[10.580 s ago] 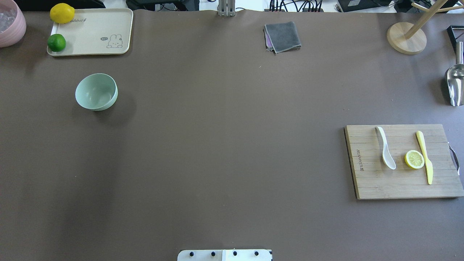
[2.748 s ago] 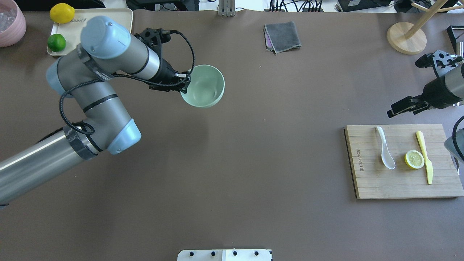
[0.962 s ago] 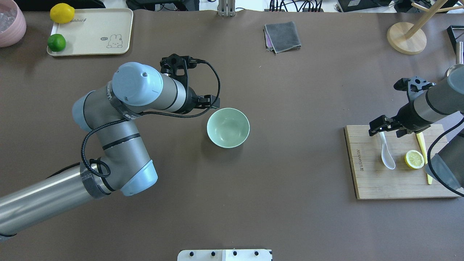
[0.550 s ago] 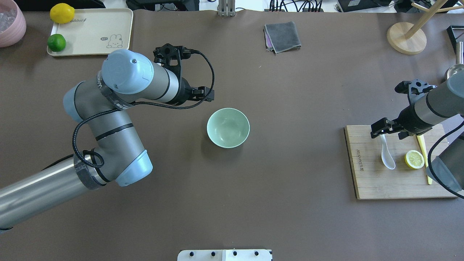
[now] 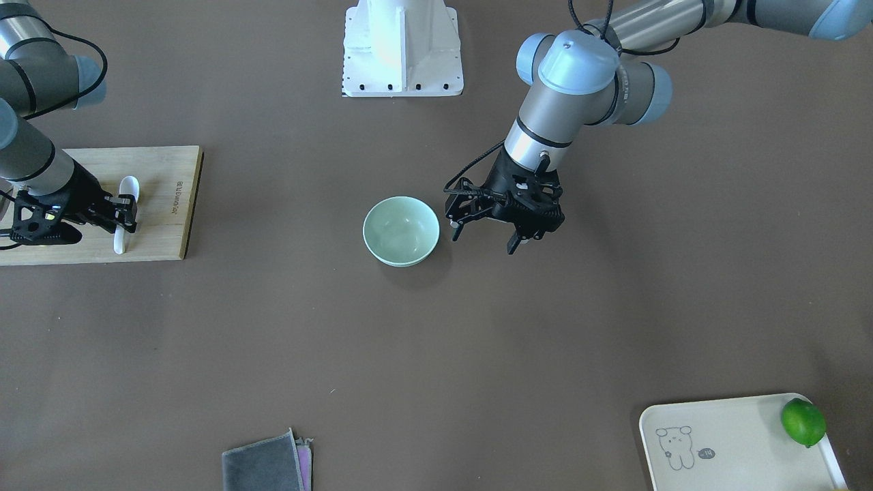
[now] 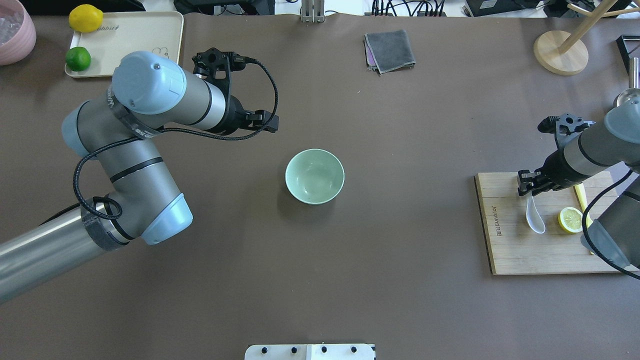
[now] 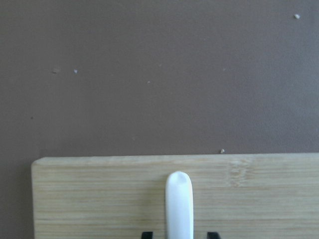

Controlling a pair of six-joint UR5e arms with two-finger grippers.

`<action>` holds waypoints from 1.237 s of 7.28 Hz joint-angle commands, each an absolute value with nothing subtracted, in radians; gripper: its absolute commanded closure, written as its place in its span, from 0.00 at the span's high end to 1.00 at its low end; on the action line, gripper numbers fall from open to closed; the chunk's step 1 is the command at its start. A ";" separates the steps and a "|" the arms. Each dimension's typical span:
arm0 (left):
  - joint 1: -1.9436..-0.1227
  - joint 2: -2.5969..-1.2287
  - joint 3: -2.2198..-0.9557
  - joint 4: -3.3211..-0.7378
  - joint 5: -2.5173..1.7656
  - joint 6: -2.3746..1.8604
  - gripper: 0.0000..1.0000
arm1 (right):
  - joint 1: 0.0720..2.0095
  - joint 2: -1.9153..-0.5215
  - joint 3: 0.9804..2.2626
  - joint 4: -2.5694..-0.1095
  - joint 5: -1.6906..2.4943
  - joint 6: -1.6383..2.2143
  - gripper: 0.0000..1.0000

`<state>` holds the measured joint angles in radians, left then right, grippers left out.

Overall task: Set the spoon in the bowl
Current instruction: 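Release the bowl and withdraw the left gripper while the right gripper grasps the white spoon, then lift the white spoon off the board with the right gripper toward the bowl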

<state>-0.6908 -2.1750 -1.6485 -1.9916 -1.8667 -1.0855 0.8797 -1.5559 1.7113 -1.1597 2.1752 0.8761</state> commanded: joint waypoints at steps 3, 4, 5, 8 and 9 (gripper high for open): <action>-0.915 -2.032 -1.747 -1.987 -2.043 -0.820 0.98 | 0.887 -1.528 1.762 -1.160 2.192 0.887 0.00; -1.001 -1.978 -1.767 -1.958 -2.061 -0.669 0.98 | 0.885 -1.499 1.782 -1.161 2.200 0.897 0.00; -1.076 -1.950 -1.767 -1.925 -2.071 -0.610 0.98 | 0.887 -1.453 1.798 -1.164 2.192 0.929 0.00; -1.215 -1.754 -1.775 -2.037 -2.069 -0.336 0.98 | 0.885 -1.320 1.853 -1.166 2.128 0.982 0.00; -1.224 -1.741 -1.744 -2.037 -2.069 -0.327 0.98 | 0.878 -1.249 1.848 -1.172 2.081 0.982 0.00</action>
<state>-1.1991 -1.7802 -1.7715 -2.0196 -2.0710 -0.3912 0.8829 -1.3260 1.8425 -1.1667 2.1347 0.9757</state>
